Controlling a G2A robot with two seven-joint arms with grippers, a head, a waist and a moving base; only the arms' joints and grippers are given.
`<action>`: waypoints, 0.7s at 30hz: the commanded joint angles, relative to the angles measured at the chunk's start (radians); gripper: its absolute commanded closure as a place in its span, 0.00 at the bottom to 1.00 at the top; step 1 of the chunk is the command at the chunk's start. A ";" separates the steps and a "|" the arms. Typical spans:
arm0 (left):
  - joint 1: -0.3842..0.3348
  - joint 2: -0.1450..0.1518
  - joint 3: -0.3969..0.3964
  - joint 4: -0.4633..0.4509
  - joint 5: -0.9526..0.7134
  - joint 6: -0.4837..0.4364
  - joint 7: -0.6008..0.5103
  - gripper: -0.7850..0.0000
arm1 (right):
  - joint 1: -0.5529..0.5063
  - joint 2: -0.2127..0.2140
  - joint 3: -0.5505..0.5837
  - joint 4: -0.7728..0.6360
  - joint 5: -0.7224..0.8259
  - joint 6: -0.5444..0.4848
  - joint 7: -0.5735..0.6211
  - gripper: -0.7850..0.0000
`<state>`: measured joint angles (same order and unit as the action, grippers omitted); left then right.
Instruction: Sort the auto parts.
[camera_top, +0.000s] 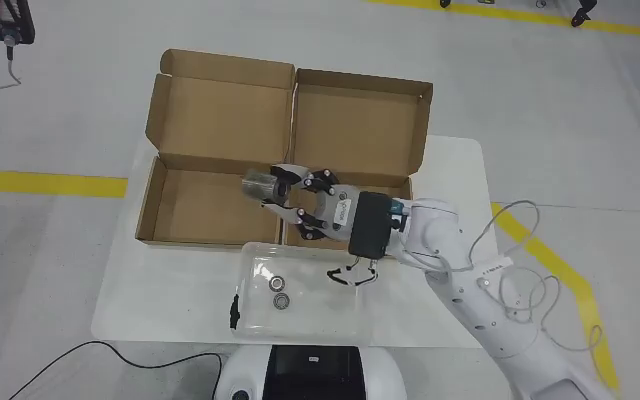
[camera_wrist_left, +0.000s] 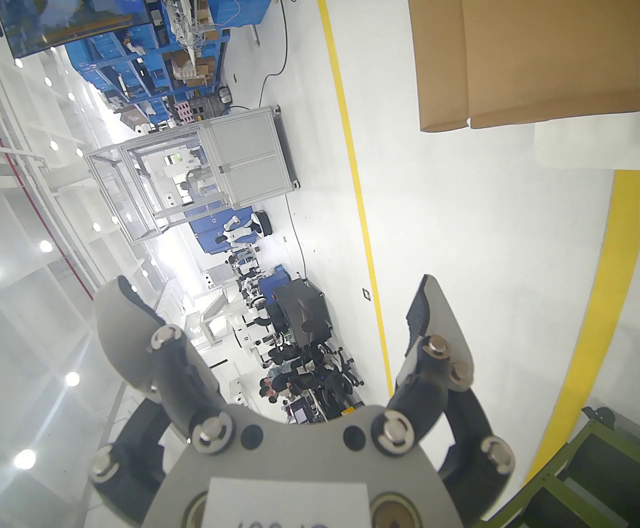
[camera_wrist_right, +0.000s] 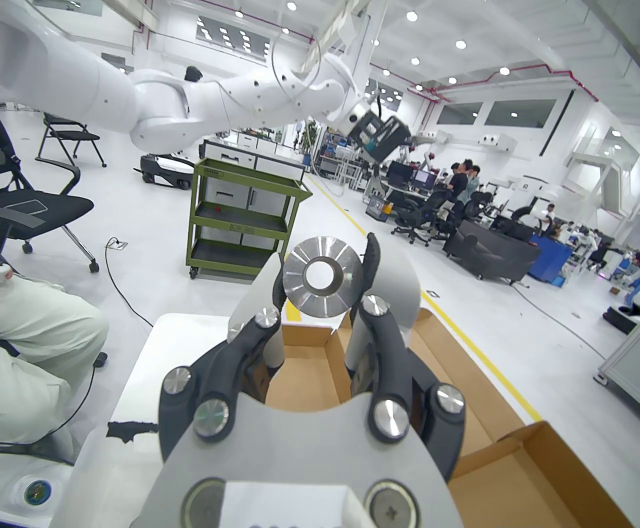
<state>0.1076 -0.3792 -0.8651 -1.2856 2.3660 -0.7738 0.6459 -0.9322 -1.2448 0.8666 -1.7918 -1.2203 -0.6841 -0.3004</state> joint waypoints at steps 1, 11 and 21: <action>0.000 0.000 0.000 0.000 0.000 0.000 0.000 0.00 | 0.025 -0.006 -0.002 -0.003 0.003 0.007 0.001 1.00; 0.000 0.000 0.000 0.000 0.000 0.000 0.000 0.00 | 0.111 -0.032 0.002 -0.026 0.030 0.044 -0.029 1.00; 0.000 0.000 0.000 0.000 0.000 0.000 0.000 0.00 | 0.148 -0.045 0.020 -0.030 0.036 0.033 -0.055 1.00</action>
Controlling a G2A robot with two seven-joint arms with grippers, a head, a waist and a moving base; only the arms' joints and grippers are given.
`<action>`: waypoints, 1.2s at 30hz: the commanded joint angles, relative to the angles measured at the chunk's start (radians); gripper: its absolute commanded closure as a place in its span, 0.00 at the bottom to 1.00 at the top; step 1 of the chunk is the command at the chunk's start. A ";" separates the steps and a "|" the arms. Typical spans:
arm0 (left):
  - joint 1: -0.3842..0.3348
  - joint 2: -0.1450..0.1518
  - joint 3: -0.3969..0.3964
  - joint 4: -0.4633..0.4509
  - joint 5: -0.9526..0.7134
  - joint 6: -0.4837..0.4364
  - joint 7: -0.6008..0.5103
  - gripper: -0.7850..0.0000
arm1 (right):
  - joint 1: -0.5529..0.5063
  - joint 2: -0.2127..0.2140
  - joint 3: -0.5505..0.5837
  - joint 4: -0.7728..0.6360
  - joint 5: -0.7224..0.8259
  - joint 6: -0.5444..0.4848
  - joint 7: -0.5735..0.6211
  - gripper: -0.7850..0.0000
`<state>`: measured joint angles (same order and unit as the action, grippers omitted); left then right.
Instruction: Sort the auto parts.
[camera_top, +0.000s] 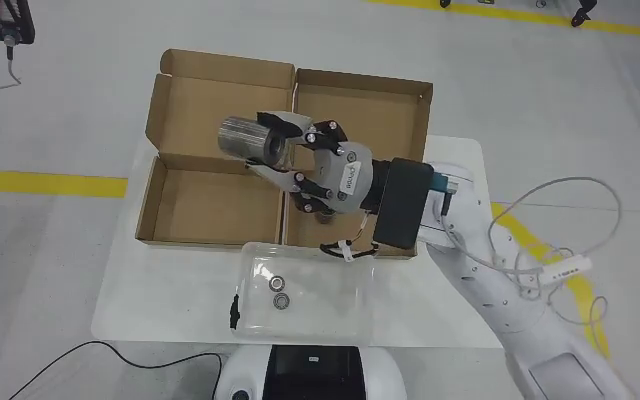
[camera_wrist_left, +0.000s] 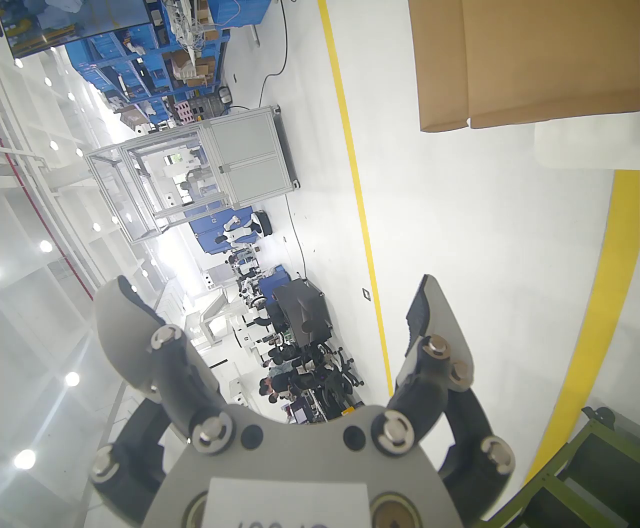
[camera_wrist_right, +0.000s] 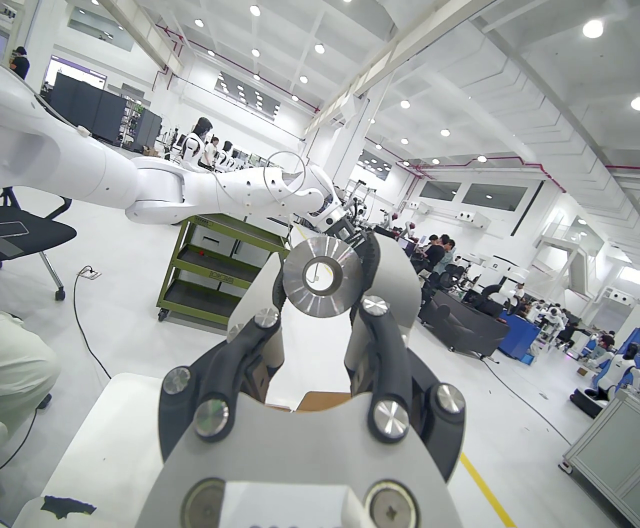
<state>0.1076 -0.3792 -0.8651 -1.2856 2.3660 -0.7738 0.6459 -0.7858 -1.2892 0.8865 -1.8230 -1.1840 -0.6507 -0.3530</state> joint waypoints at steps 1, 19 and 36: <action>0.000 0.000 0.000 0.000 0.000 0.000 0.000 0.00 | 0.003 -0.002 0.000 0.003 0.000 -0.001 -0.004 1.00; 0.000 0.000 0.000 0.000 0.000 0.000 0.000 0.00 | -0.076 -0.003 0.021 0.019 -0.034 -0.042 0.026 1.00; 0.000 0.000 0.000 0.000 0.000 0.000 0.000 0.00 | -0.353 0.046 0.131 0.015 -0.076 -0.027 0.330 1.00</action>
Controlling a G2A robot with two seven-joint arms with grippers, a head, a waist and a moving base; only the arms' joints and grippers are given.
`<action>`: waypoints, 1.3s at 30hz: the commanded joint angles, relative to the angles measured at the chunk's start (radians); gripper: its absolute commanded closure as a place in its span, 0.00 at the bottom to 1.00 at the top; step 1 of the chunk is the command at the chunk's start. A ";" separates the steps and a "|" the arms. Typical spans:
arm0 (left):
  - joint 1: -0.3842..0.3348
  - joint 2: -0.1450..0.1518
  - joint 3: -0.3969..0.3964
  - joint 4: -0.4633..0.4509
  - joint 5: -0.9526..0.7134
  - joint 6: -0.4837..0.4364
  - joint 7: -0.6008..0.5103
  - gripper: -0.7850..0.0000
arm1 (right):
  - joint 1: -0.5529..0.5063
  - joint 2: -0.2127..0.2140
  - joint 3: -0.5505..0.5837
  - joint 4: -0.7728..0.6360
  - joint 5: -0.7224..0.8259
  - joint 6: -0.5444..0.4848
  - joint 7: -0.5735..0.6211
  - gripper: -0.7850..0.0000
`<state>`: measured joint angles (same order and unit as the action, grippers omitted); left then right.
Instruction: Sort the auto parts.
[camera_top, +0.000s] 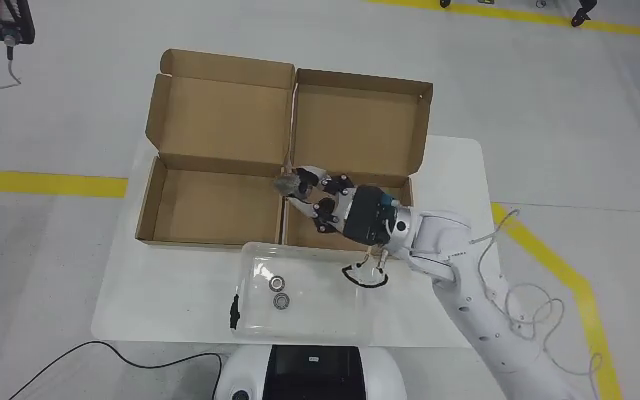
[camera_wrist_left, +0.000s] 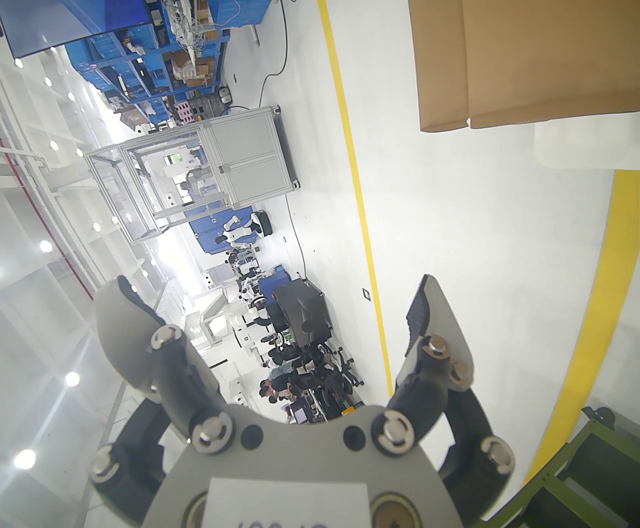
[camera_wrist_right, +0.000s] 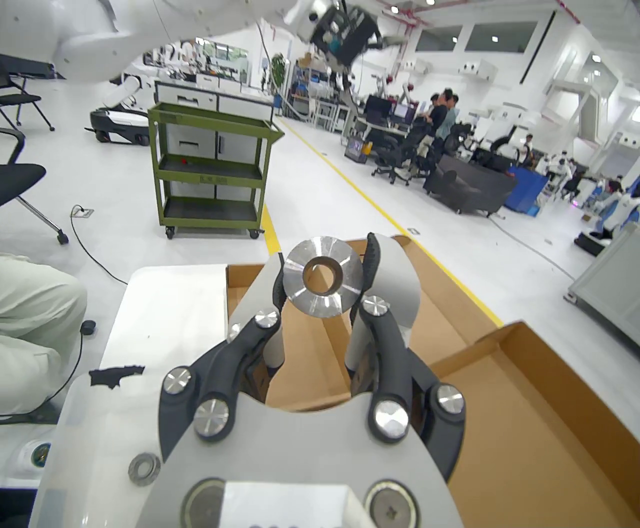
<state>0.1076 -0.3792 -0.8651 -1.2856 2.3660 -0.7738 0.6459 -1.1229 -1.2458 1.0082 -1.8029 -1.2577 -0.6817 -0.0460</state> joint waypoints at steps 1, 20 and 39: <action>0.000 0.000 0.000 0.000 0.000 0.000 0.000 0.00 | -0.032 0.006 0.019 -0.014 -0.005 0.010 0.044 1.00; 0.000 0.000 0.000 0.000 0.000 0.000 0.000 0.00 | -0.291 0.057 0.188 -0.107 -0.043 0.128 0.390 1.00; 0.000 0.000 0.000 0.000 0.000 0.000 0.000 0.00 | -0.181 0.040 0.095 0.111 0.014 0.219 0.533 1.00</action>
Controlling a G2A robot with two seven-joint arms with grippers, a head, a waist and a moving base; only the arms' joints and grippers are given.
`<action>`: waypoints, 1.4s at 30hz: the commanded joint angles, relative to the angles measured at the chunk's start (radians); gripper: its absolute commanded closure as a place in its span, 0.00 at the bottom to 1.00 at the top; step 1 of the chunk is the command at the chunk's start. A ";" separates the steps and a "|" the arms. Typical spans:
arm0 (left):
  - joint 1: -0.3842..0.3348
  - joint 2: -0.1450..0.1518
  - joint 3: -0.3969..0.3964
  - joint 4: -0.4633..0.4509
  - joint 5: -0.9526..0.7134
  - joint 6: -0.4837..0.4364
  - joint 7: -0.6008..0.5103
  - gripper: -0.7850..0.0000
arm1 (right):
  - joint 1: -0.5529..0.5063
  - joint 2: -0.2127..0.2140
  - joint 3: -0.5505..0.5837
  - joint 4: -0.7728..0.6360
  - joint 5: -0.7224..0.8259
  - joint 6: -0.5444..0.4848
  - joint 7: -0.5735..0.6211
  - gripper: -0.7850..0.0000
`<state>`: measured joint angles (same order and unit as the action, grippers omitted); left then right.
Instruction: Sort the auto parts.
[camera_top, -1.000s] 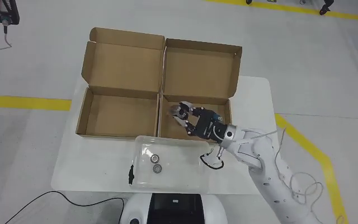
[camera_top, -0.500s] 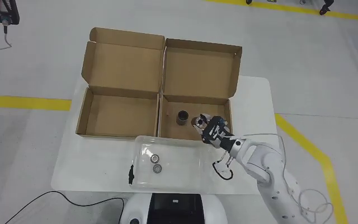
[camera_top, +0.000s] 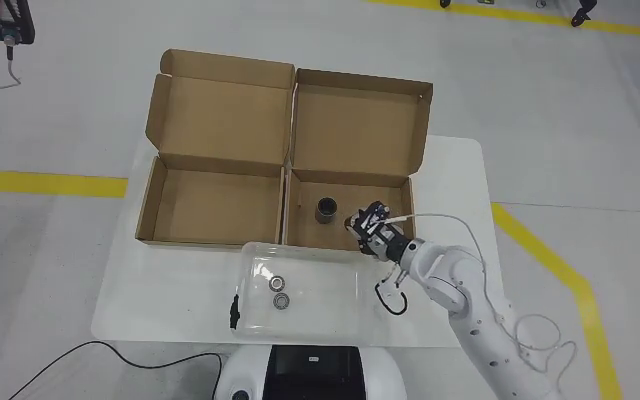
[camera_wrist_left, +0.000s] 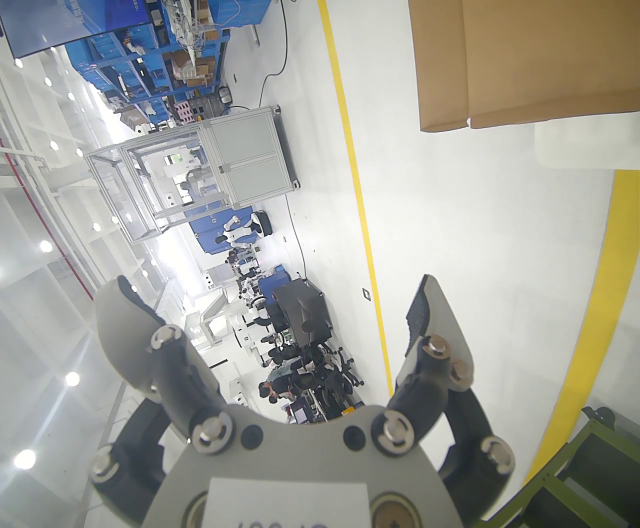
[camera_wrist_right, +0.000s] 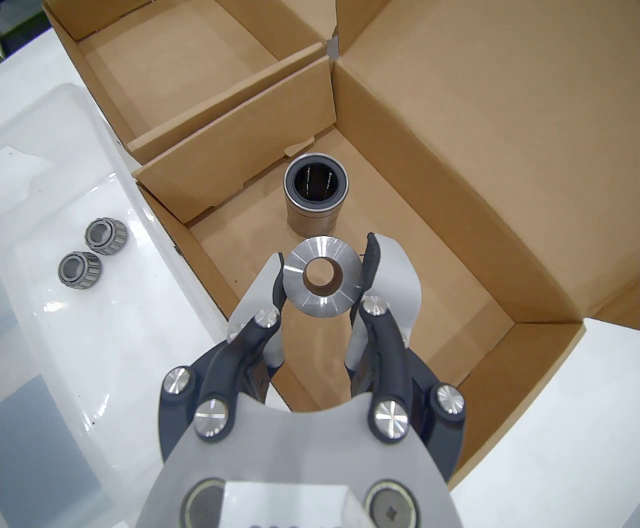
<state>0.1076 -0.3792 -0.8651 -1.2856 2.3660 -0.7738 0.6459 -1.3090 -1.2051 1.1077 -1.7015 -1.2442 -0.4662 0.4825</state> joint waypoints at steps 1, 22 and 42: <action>0.000 0.000 0.000 0.000 0.000 0.000 0.000 0.00 | 0.011 -0.002 -0.010 0.017 0.002 0.007 0.006 1.00; 0.000 0.000 0.000 0.000 0.000 0.000 0.000 0.00 | 0.178 -0.041 -0.135 0.228 0.008 0.062 0.019 0.79; 0.000 0.000 0.000 0.000 0.000 0.000 0.000 0.00 | 0.129 -0.028 -0.098 0.088 -0.021 0.040 0.015 0.54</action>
<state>0.1076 -0.3792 -0.8651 -1.2856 2.3660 -0.7738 0.6459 -1.1704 -1.2355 1.0031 -1.5852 -1.2613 -0.4209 0.4929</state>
